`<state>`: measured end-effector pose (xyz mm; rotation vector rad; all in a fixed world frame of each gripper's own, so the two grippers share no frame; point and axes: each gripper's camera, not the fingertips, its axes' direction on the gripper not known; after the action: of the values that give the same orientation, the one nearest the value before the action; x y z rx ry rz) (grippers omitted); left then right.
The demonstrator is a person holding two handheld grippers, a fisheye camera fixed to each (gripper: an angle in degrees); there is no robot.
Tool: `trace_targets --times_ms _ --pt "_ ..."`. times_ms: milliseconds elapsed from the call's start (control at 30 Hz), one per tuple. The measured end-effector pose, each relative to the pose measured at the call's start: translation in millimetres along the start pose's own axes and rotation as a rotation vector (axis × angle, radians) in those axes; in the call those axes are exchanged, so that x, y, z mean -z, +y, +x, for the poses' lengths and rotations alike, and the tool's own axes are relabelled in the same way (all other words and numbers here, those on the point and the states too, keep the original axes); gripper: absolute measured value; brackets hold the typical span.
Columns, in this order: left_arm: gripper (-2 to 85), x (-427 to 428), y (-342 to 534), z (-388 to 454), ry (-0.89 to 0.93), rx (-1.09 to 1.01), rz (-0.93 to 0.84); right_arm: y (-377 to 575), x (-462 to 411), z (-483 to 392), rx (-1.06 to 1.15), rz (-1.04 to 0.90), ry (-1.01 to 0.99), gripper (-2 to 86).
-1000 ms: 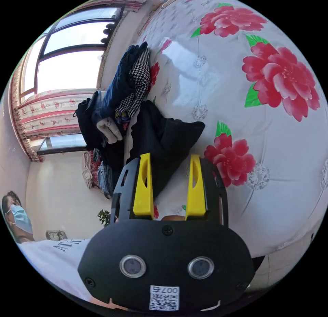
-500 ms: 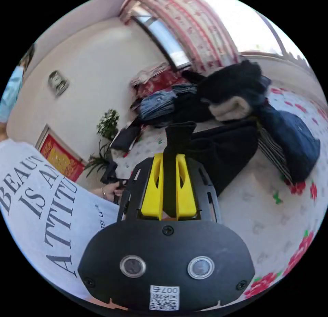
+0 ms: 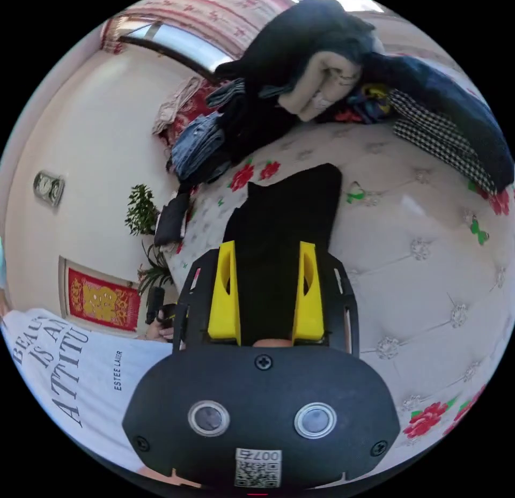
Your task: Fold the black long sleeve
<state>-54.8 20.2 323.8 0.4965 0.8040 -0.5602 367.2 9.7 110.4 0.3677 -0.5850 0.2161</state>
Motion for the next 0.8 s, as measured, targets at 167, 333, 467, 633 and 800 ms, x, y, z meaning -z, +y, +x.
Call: trace_targets --times_ms 167,333,467,633,800 --pt "19.1 -15.3 -9.8 24.3 0.014 -0.037 -0.107 -8.8 -50.2 73.3 -0.283 -0.026 -0.107 11.5" --pt "10.3 -14.5 -12.8 49.5 0.022 -0.041 -0.170 -8.9 -96.1 48.9 -0.218 -0.074 -0.039 9.4" --pt "7.0 29.9 18.6 99.5 -0.037 -0.153 -0.120 6.2 -86.5 15.5 -0.163 -0.009 -0.227 8.3" --pt "7.0 99.1 83.2 146.3 0.025 -0.142 0.008 34.4 -95.6 -25.9 -0.161 -0.018 -0.404 7.8" --pt "6.9 178.4 132.3 185.2 0.026 -0.108 0.142 34.0 -141.6 -85.4 -0.138 -0.082 -0.495 7.6"
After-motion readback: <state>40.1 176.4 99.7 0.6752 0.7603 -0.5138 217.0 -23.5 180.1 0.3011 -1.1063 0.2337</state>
